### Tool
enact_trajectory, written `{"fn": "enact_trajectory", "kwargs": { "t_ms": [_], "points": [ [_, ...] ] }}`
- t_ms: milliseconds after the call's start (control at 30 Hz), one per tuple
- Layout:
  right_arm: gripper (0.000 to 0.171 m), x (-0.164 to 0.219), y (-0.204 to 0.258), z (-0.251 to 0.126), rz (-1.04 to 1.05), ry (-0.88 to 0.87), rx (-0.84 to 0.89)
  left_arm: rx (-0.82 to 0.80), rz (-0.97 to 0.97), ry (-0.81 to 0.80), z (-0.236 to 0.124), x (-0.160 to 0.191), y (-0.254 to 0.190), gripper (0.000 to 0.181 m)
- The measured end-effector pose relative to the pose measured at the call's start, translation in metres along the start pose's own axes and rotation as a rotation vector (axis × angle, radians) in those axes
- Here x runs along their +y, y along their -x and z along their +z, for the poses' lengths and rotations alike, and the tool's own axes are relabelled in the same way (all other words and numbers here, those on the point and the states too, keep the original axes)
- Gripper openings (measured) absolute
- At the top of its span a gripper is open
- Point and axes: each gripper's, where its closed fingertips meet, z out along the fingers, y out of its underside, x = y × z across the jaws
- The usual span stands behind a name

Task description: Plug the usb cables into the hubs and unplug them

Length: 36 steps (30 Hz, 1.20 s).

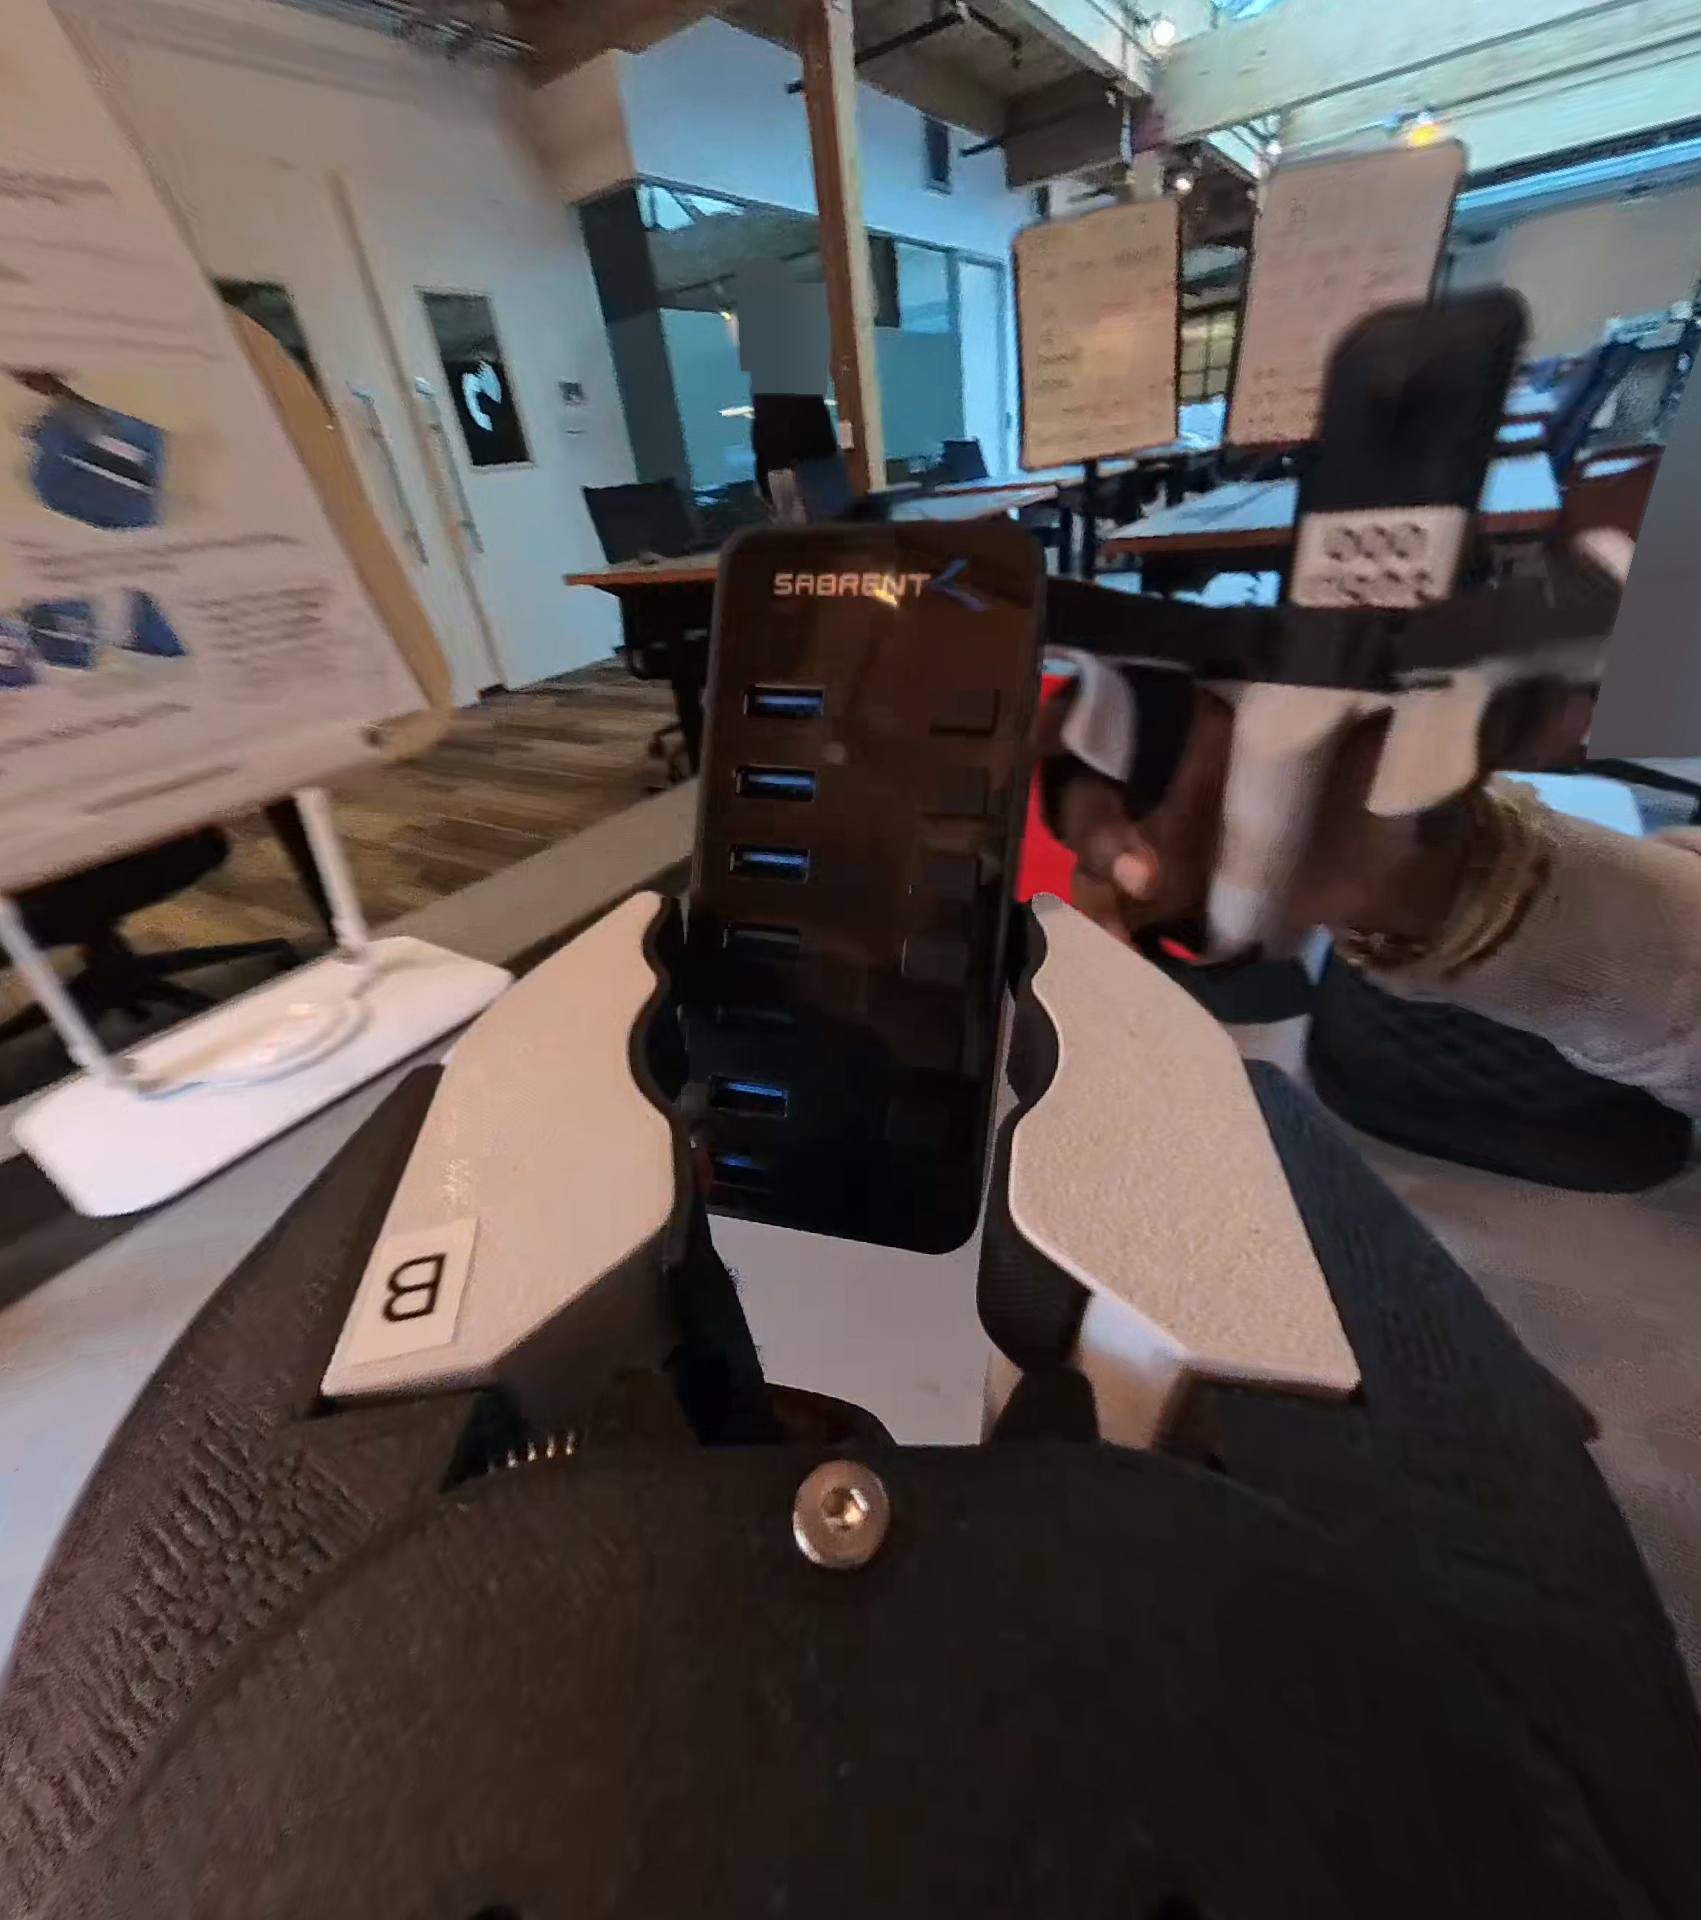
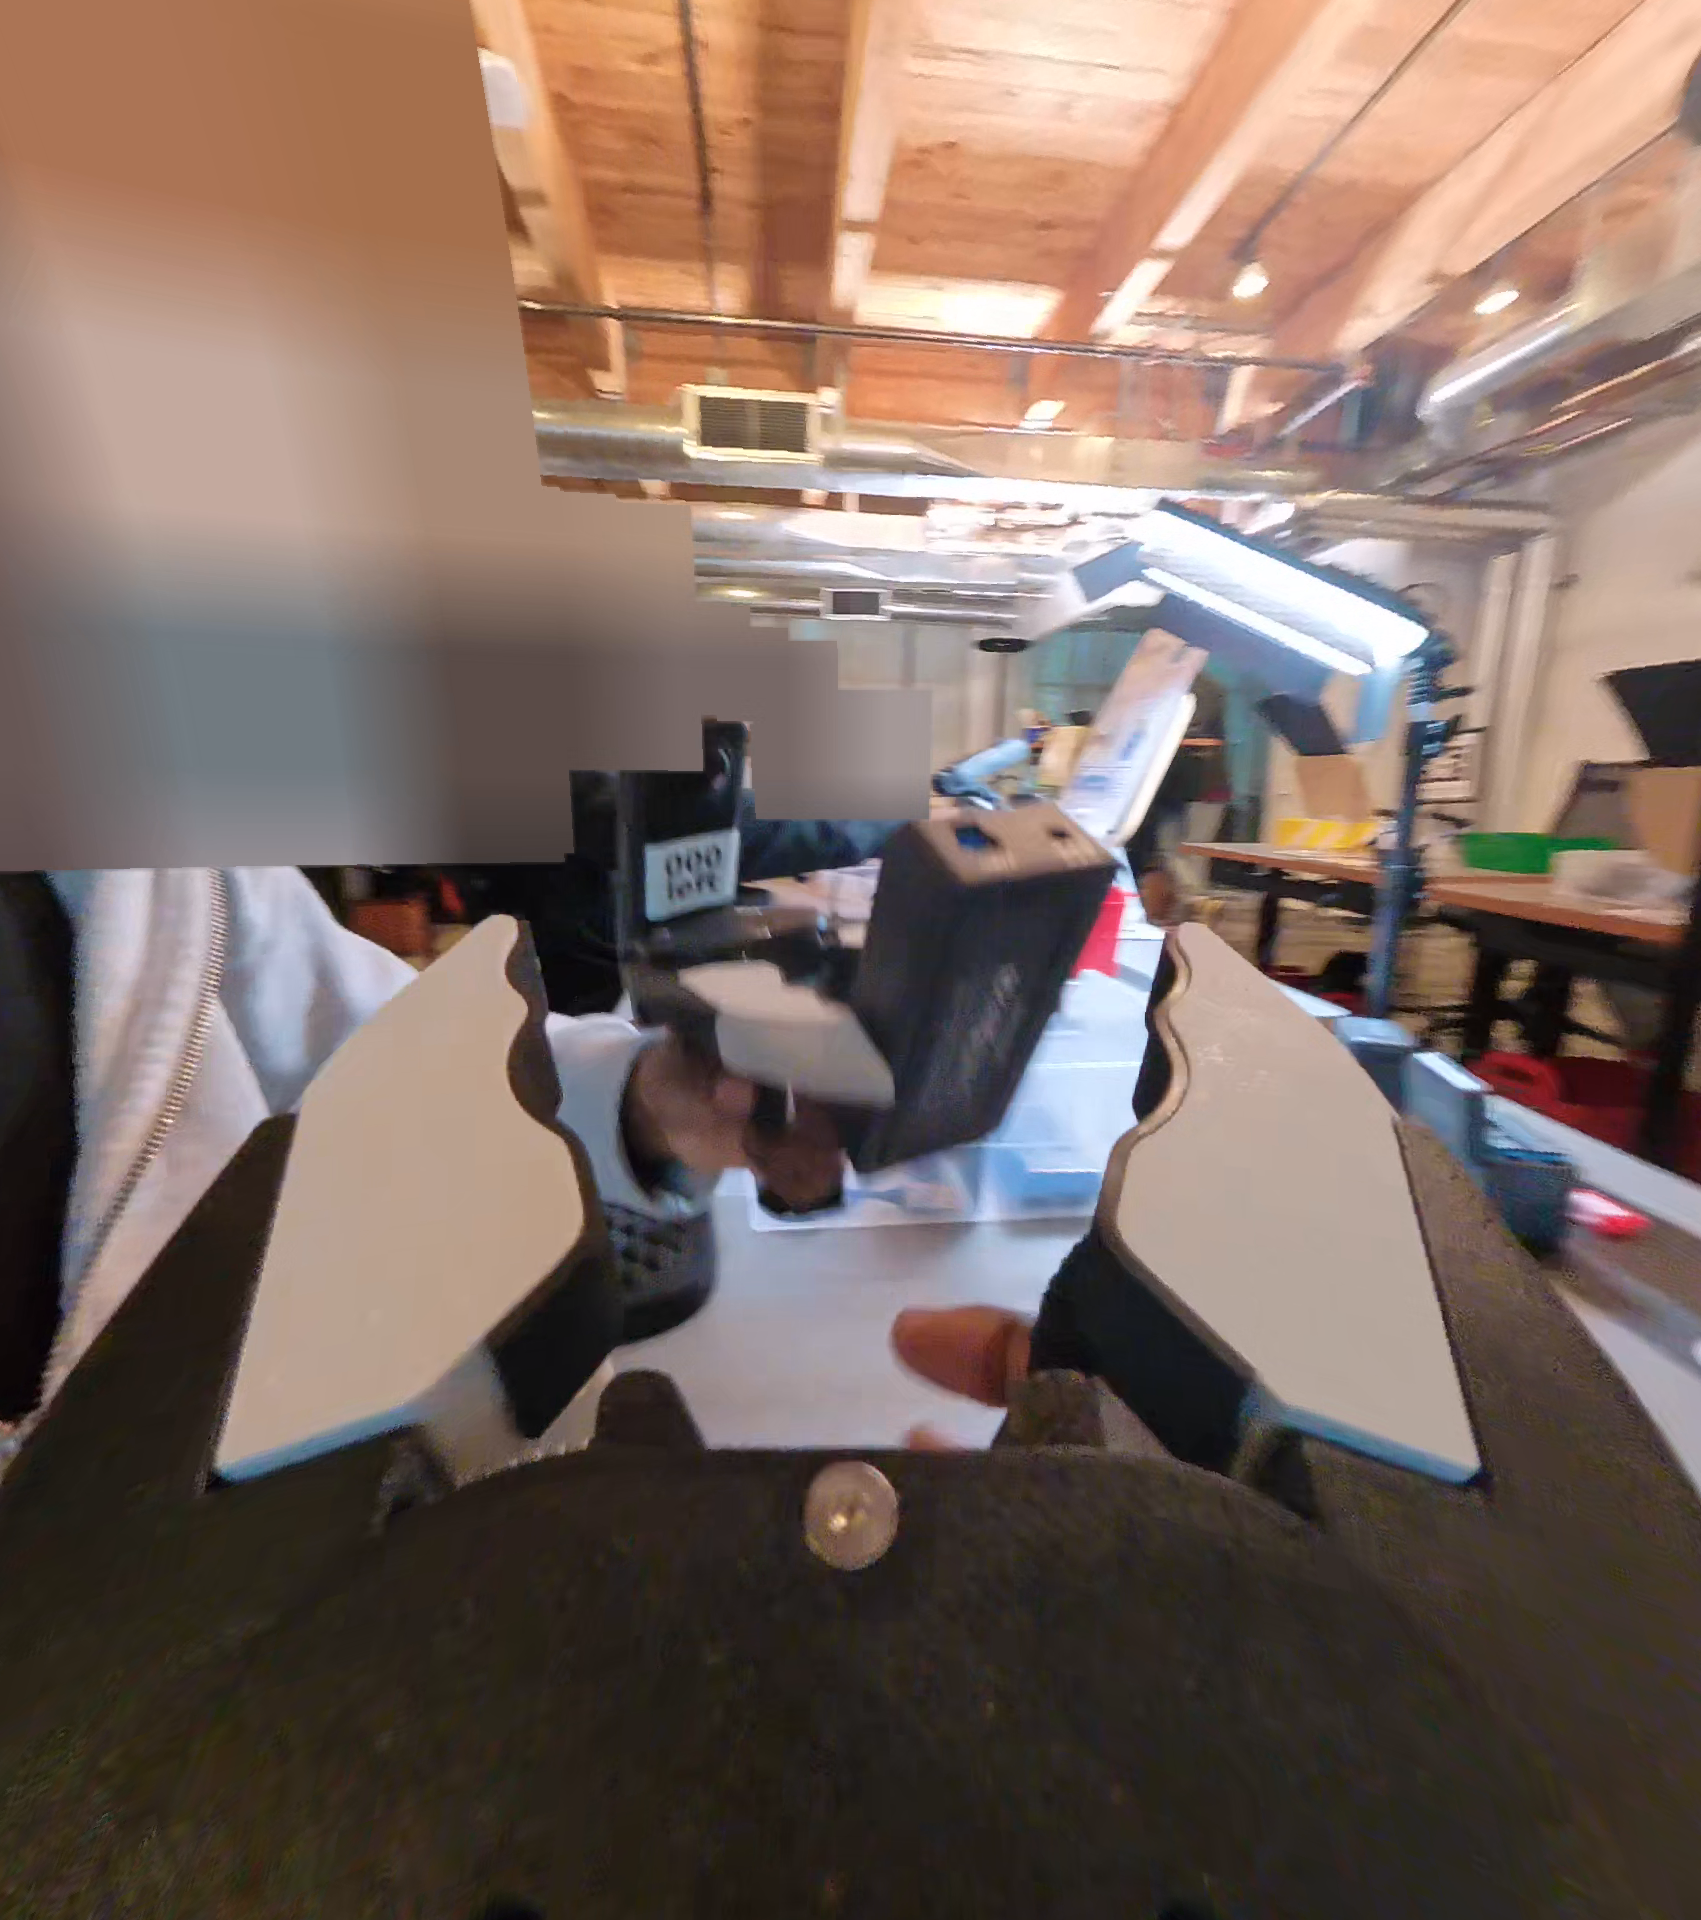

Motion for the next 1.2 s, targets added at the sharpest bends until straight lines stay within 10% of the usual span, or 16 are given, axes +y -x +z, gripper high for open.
{"fn": "enact_trajectory", "kwargs": {
  "t_ms": [33, 367, 700, 1000, 1200],
  "points": [
    [0.108, 0.006, -0.001, 0.004, 0.040, -0.003, -0.030, 0.020, 0.001, 0.004, 0.009, 0.010, -0.011, 0.060],
    [0.077, 0.063, -0.020, -0.005, 0.220, -0.022, -0.064, 0.163, -0.166, 0.078, 0.027, 0.071, -0.047, 0.060],
    [0.064, 0.051, -0.012, -0.017, 0.412, -0.099, -0.215, 0.190, 0.016, 0.013, 0.021, 0.054, -0.067, 0.059],
    [0.064, 0.126, -0.055, -0.056, 0.068, 0.529, 0.069, -0.076, -0.339, -0.002, 0.018, 0.070, 0.016, 0.060],
    [0.064, 0.135, -0.056, -0.062, 0.062, 0.548, 0.015, -0.108, -0.332, 0.016, 0.018, 0.076, 0.025, 0.059]
  ]
}}
